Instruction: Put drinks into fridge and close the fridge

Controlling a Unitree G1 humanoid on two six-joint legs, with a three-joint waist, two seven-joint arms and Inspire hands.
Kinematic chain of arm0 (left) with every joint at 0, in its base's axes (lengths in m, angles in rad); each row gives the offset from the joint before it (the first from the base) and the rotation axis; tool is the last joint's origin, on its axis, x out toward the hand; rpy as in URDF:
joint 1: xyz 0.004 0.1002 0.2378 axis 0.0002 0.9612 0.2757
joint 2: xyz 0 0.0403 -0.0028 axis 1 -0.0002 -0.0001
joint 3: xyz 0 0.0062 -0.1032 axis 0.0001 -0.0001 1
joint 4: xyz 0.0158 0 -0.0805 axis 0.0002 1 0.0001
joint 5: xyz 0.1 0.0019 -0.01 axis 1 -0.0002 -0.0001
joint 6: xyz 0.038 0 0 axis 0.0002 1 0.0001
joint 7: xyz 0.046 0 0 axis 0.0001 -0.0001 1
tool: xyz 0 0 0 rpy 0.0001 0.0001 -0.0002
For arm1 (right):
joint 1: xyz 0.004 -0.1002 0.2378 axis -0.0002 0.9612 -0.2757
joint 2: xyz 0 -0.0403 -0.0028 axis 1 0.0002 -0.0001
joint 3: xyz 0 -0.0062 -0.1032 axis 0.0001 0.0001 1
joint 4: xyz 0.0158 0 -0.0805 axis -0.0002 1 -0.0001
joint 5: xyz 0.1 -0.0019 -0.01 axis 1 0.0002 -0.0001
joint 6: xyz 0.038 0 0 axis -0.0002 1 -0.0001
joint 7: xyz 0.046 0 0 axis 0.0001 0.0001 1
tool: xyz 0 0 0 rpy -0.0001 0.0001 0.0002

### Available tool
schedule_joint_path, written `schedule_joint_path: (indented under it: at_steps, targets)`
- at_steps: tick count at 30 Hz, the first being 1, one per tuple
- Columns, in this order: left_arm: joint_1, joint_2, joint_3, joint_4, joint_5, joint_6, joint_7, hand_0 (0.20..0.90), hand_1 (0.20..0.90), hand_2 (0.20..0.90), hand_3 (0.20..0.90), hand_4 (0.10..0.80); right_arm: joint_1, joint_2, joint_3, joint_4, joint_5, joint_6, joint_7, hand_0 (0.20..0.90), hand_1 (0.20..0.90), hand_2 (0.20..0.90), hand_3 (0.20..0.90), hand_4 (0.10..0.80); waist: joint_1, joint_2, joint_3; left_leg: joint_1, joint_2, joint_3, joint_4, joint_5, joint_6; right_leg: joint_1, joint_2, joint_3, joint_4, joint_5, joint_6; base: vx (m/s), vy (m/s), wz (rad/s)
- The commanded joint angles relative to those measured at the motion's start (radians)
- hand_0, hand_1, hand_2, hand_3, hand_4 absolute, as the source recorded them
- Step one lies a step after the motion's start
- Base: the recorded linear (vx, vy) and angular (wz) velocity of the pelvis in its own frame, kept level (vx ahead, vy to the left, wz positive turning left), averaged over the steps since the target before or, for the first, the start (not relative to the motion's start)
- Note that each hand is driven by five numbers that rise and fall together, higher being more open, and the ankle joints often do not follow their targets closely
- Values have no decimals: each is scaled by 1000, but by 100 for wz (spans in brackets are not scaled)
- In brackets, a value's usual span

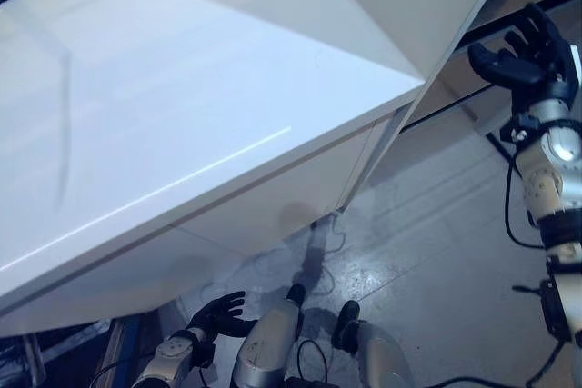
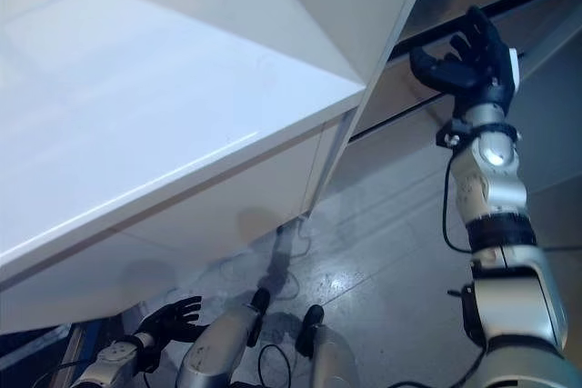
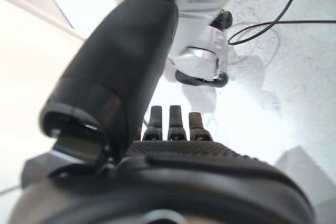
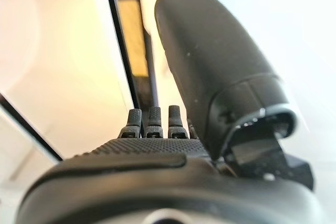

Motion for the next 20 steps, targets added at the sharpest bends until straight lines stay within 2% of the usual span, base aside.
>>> schedule_joint_path:
  at_steps: [1, 4, 7, 11, 14, 17, 20]
  targets:
    - [71, -4, 26, -2, 21, -32, -25, 900, 900, 900, 900, 800, 157, 3, -95, -143, -38, -90, 15, 900, 900, 900, 900, 800, -73, -8, -194, 48, -1, 66, -99, -35, 26, 17, 12, 57, -74, 43, 27, 2, -79, -34]
    - [86, -26, 59, -3, 52, -20, -15, 900, 900, 900, 900, 800, 379, 112, -130, -245, -91, -94, 46, 900, 900, 900, 900, 800, -110, -7, -239, 95, 10, 85, -169, -18, 14, 54, 31, 66, -129, 44, 28, 7, -74, -26]
    - [101, -49, 71, -8, 57, -10, -5, 900, 900, 900, 900, 800, 532, 202, -129, -265, -149, -96, 97, 900, 900, 900, 900, 800, -134, -1, -273, 133, 21, 98, -227, 3, 4, 83, 47, 66, -166, 46, 27, -9, -72, -24]
    - [109, -67, 95, -4, 58, 15, 4, 900, 900, 900, 900, 800, 645, 291, -87, -226, -170, -85, 161, 900, 900, 900, 900, 800, -161, 1, -302, 166, 37, 121, -271, 21, -12, 111, 62, 67, -206, 53, 27, -54, -80, -22]
    - [107, -77, 104, 18, 48, 17, 0, 900, 900, 900, 900, 800, 673, 327, -59, -170, -185, -63, 181, 900, 900, 900, 900, 800, -174, 2, -313, 181, 43, 136, -281, 25, -20, 126, 71, 66, -225, 56, 23, -33, -31, -9]
    - [110, -96, 112, 40, 32, -6, 16, 900, 900, 900, 900, 800, 709, 378, -5, -42, -194, -8, 210, 900, 900, 900, 900, 800, -184, 5, -328, 202, 49, 154, -296, 30, -32, 153, 81, 58, -257, 61, 18, -21, -8, -2]
    - [105, -104, 123, 58, 25, -7, 21, 900, 900, 900, 900, 800, 728, 409, 10, 94, -241, 1, 241, 900, 900, 900, 900, 800, -183, 7, -334, 206, 49, 159, -293, 30, -35, 164, 83, 53, -265, 61, 15, 0, 0, 0]
